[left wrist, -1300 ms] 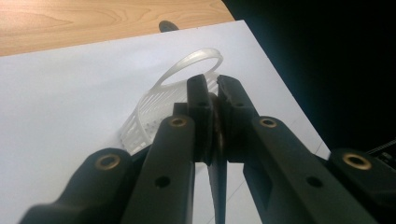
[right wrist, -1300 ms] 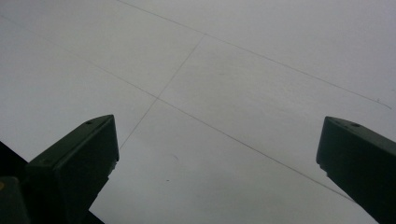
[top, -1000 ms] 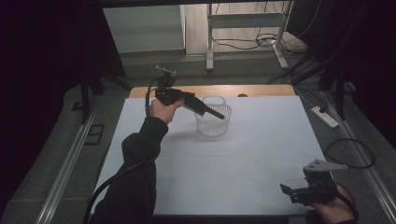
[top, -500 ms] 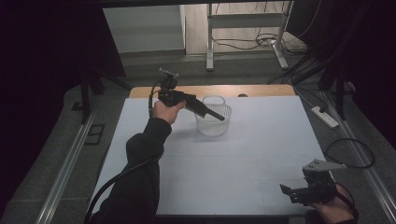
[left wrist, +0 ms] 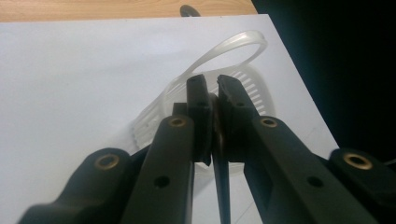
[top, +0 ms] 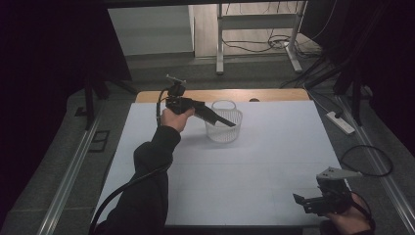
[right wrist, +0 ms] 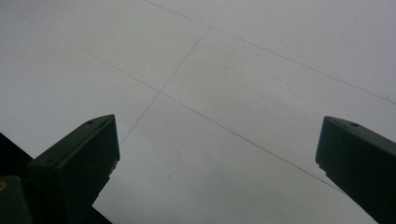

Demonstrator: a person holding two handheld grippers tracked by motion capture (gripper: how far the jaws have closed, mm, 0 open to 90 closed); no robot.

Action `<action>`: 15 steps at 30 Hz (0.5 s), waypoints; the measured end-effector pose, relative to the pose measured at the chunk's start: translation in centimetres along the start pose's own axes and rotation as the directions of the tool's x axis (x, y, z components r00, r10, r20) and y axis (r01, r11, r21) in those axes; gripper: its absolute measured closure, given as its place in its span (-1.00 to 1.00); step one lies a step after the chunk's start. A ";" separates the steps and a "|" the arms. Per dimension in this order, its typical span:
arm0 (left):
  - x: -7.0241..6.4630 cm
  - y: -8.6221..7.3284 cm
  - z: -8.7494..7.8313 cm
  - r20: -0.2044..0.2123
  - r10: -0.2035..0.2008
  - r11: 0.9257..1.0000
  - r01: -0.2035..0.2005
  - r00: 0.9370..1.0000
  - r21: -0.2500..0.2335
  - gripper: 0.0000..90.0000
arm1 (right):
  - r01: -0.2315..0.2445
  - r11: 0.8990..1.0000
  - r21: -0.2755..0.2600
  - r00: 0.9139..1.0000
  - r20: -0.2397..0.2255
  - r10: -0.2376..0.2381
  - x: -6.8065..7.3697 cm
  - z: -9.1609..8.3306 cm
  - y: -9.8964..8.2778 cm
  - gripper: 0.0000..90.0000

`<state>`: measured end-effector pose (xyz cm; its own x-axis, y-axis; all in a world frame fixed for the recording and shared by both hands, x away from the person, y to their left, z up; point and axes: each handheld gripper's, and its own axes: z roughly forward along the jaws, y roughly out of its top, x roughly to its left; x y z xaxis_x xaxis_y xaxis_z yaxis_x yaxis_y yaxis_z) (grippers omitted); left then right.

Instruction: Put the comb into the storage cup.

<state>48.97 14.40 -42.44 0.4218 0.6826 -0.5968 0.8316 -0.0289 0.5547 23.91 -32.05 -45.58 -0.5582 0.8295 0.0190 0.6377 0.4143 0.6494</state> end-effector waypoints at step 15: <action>1.3 -0.5 0.1 -0.045 -0.005 1.000 0.006 0.999 0.004 0.74 | 0.000 1.000 0.002 1.000 -0.002 0.000 0.0 0.0 0.0 -1.00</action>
<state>49.11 15.19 -43.54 0.4006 0.7150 -0.5730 0.8355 -0.0282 0.5488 23.96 -32.03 -45.60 -0.5597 0.8284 0.0204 0.6386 0.4155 0.6477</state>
